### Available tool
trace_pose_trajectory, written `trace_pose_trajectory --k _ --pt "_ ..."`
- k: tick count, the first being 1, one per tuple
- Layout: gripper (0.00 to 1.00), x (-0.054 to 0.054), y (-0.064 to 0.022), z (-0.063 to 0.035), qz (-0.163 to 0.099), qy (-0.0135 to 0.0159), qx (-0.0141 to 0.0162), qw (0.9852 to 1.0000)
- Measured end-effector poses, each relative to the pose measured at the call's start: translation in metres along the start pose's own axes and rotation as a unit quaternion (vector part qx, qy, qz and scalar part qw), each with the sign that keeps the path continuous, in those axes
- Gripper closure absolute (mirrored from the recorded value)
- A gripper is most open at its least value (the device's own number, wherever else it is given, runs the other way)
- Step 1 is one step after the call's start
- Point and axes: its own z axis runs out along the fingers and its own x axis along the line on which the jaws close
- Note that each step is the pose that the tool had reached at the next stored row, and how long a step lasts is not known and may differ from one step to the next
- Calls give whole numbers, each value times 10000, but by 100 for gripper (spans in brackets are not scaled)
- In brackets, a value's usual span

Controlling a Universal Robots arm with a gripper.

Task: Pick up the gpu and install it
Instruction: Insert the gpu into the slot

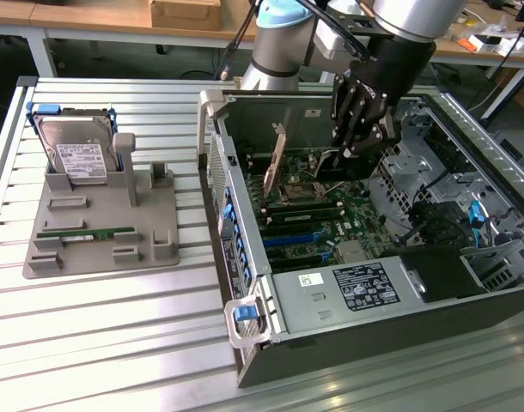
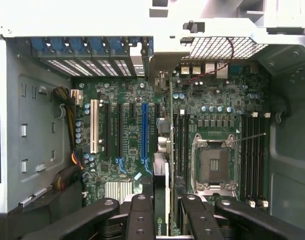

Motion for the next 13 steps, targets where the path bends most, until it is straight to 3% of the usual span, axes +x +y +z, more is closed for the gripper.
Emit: trace_pose_trajectory --k 13 --pt "74 1 -2 38 0 0 0 10000"
